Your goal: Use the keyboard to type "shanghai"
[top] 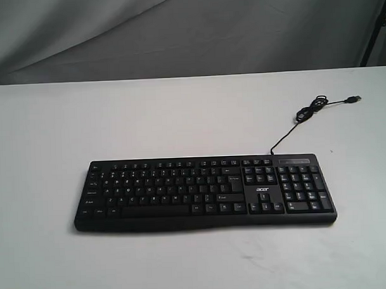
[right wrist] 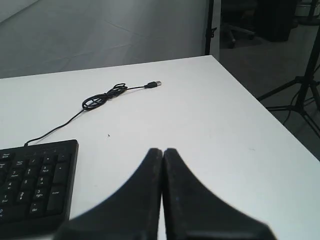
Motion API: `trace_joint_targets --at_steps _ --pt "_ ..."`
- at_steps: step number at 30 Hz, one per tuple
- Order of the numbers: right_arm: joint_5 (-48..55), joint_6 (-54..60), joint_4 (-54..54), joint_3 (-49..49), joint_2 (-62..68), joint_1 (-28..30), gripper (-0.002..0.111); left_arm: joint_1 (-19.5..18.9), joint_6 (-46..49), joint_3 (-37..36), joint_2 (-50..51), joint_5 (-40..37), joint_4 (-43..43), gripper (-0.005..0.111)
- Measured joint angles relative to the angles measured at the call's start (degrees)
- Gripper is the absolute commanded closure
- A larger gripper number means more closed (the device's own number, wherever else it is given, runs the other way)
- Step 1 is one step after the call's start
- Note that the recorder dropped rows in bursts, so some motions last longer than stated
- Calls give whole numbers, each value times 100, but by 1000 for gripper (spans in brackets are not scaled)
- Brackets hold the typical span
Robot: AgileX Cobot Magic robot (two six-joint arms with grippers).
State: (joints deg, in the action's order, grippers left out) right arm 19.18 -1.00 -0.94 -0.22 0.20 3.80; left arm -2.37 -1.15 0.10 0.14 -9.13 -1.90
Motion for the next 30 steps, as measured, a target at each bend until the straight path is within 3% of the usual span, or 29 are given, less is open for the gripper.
trace_joint_targets --at_steps 10,15,19,26,30 --pt "-209 23 140 10 0 0 108 0 0 0 0 0 0 107" --pt "-2397 23 141 10 0 0 108 0 0 0 0 0 0 107" --pt "-3445 -33 94 10 -2 0 108 0 0 0 0 0 0 107" --pt "-6230 -1781 14 -113 -24 0 108 0 0 0 0 0 0 107" --pt "-5172 -2744 864 -1498 391 0 108 0 0 0 0 0 0 107"
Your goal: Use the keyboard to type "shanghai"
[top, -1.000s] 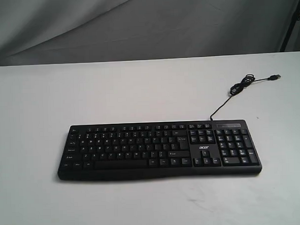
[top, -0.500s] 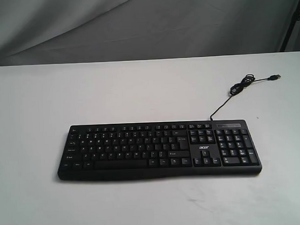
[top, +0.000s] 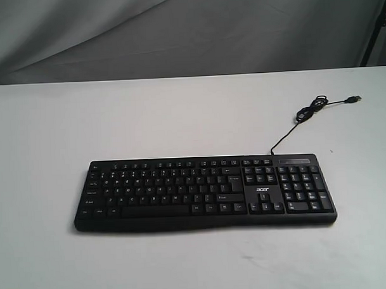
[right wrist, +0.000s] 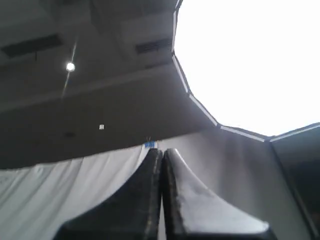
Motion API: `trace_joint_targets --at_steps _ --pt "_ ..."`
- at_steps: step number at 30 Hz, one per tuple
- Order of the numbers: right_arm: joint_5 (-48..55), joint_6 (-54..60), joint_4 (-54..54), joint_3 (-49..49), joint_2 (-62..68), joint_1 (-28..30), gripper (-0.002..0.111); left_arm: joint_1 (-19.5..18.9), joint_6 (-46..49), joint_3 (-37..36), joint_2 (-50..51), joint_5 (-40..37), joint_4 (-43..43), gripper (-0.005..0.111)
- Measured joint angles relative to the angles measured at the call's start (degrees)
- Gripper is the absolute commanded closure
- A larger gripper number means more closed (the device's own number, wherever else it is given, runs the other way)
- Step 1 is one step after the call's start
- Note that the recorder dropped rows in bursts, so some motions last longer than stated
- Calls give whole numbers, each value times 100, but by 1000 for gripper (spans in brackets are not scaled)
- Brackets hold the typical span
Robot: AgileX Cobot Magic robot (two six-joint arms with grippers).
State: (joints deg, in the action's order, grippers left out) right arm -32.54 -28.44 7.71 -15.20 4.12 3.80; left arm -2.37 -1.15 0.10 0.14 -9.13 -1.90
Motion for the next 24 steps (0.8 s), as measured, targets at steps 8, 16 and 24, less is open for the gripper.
trace_joint_targets --at_steps 8,16,24 --pt "2048 -3372 3343 -3062 3081 0 108 0 0 0 0 0 0 107" --pt "880 -7176 8245 -5451 5964 0 108 0 0 0 0 0 0 107" --pt "1363 -5800 9201 -6795 7475 -27 108 0 0 0 0 0 0 107"
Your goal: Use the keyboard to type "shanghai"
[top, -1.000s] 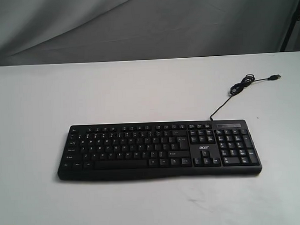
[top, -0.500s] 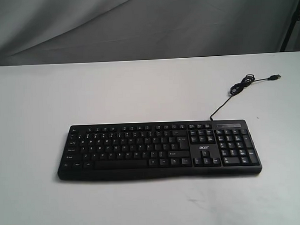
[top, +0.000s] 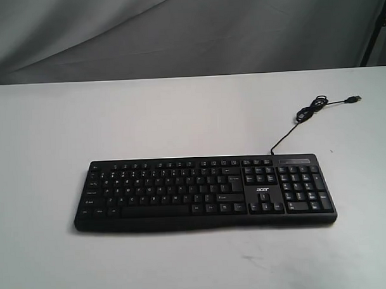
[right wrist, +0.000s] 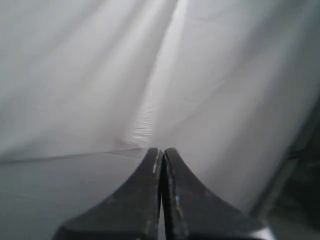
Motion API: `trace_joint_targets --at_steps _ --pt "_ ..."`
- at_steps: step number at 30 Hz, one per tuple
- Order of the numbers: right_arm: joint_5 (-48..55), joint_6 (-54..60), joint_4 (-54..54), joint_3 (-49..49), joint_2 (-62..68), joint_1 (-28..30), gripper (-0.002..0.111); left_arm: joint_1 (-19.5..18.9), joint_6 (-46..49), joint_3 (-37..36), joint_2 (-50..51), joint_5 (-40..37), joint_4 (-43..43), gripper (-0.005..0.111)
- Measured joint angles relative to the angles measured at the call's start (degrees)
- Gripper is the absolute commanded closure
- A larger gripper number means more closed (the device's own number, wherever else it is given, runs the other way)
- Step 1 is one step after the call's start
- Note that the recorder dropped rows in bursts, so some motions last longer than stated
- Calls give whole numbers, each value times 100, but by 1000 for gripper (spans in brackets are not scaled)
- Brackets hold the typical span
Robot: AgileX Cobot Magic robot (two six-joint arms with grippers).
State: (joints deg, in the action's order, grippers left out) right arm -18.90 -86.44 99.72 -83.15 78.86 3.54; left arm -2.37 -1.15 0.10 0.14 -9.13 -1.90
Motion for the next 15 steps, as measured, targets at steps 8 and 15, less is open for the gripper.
trace_joint_targets --at_steps 8,15 --pt "4090 3715 -1064 -619 280 -557 108 0 0 0 0 0 0 107" --pt "5222 9981 -8384 -1542 868 -524 108 0 0 0 0 0 0 107"
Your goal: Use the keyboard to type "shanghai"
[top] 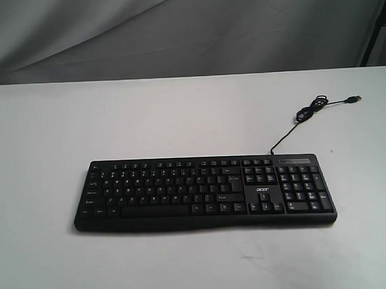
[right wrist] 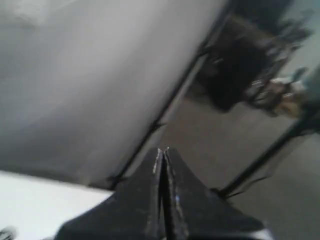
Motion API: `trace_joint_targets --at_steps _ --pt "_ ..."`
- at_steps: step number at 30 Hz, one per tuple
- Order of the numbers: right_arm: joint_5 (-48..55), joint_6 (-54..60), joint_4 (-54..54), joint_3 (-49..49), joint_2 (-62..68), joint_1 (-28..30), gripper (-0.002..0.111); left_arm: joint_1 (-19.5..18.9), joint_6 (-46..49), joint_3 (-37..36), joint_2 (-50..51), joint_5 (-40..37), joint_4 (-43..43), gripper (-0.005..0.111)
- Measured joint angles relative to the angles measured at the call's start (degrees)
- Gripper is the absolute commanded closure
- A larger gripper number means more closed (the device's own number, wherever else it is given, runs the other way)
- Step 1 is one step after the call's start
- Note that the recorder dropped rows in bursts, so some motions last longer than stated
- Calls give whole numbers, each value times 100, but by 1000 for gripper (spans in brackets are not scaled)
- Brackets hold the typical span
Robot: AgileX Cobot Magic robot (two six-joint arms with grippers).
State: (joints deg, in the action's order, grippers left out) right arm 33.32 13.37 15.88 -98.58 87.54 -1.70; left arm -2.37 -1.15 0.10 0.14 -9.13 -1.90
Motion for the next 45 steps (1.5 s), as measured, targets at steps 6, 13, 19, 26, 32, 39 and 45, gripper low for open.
trace_joint_targets --at_steps 6,13,19,26,32,39,45 --pt "2025 3513 -4443 -86 906 -208 108 0 0 0 0 0 0 107" --pt "2294 3954 -5265 -108 1871 -1517 108 0 0 0 0 0 0 107" --pt "1772 4073 -5274 -108 2791 -3017 108 0 0 0 0 0 0 107" --pt "908 4110 -4958 -108 3532 -4472 108 0 0 0 0 0 0 107" --pt "802 4137 -4913 -108 3998 -4940 108 0 0 0 0 0 0 107" --pt "741 4149 -4891 -108 4338 -4978 108 0 0 0 0 0 0 107" --pt "573 4181 -4879 -112 4396 -4978 108 0 0 0 0 0 0 107"
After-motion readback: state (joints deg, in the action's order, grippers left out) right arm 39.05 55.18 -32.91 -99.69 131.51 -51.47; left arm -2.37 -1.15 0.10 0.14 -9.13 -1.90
